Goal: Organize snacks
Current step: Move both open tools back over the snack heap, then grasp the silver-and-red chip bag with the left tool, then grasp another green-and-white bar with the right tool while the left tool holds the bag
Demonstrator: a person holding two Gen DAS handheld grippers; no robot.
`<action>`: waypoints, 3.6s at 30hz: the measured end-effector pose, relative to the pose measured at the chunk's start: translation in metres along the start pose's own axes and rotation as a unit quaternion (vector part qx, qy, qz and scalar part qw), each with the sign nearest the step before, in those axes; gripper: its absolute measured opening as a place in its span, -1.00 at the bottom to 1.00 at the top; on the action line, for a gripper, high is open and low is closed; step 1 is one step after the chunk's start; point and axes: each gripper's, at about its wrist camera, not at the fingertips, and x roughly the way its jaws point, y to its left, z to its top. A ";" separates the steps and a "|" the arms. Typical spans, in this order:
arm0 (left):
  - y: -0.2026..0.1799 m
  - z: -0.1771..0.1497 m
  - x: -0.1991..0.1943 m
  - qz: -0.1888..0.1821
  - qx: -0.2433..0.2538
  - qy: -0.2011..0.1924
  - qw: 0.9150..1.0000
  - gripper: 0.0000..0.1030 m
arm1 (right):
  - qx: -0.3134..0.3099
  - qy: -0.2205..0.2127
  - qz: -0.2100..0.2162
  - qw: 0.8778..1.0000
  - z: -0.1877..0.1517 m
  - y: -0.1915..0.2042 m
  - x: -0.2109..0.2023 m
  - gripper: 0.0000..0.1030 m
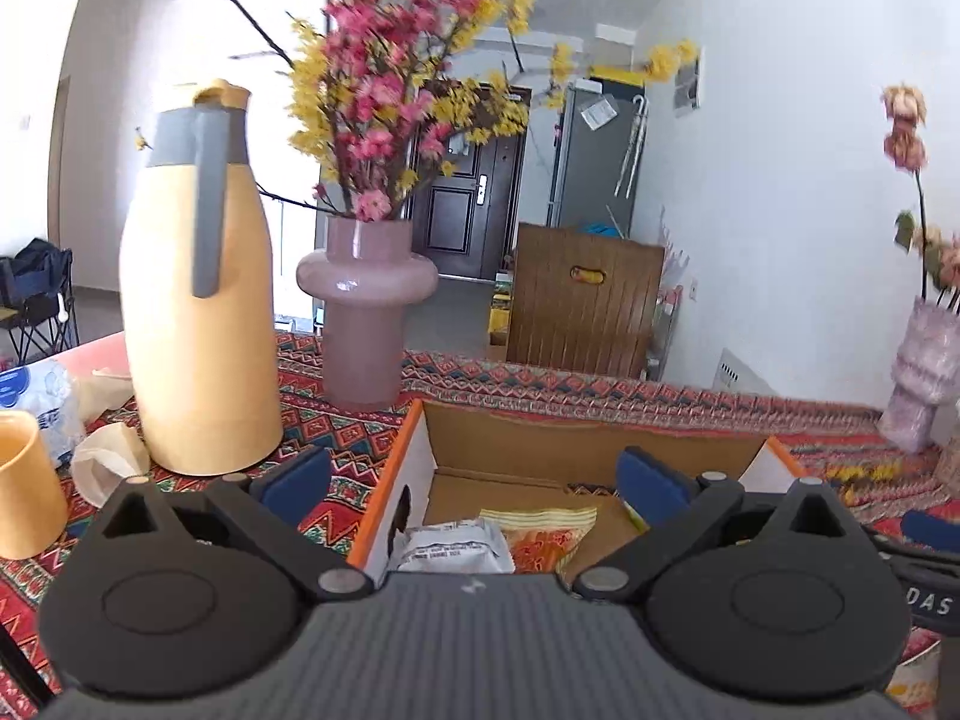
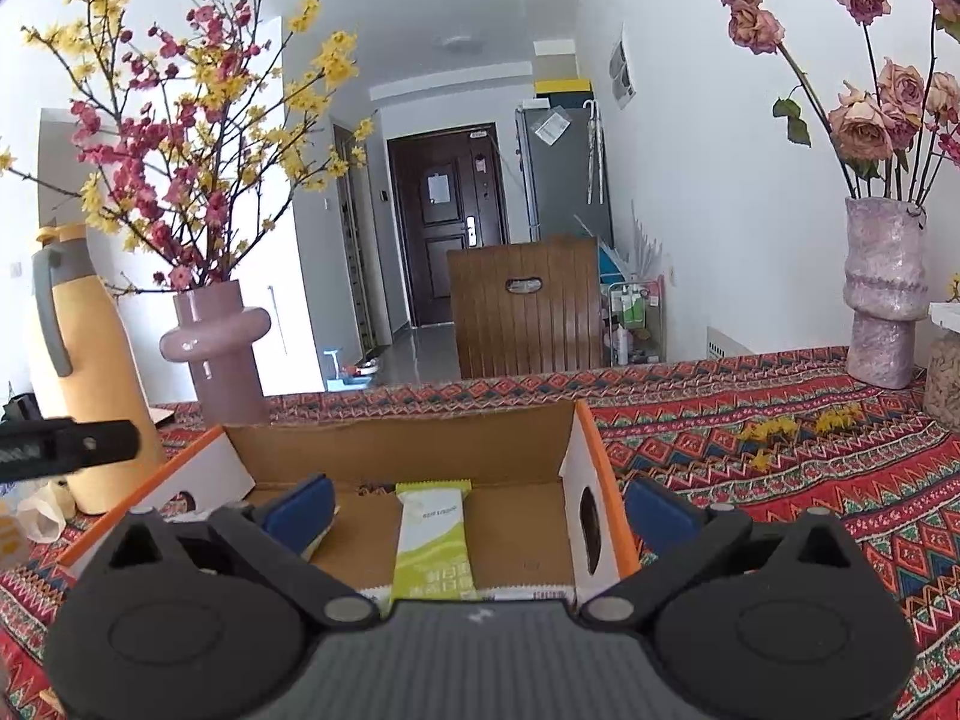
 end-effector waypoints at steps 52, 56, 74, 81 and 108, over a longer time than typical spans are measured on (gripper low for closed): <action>0.038 -0.101 -0.180 -0.051 0.024 0.083 0.995 1.00 | 0.008 0.052 0.024 0.998 -0.109 -0.012 -0.213 1.00; 0.037 -0.102 -0.176 -0.053 0.027 0.093 0.994 1.00 | 0.010 0.054 0.023 0.998 -0.113 -0.012 -0.213 1.00; -0.012 -0.123 -0.144 -0.082 0.097 0.164 0.978 1.00 | 0.020 0.051 0.050 0.997 -0.129 -0.028 -0.215 1.00; -0.032 -0.132 -0.122 -0.069 0.125 0.188 0.972 0.97 | 0.012 0.057 0.050 0.997 -0.131 -0.026 -0.215 1.00; -0.012 -0.113 -0.158 -0.097 0.090 0.131 0.983 0.27 | -0.008 0.080 0.045 0.996 -0.119 -0.014 -0.200 1.00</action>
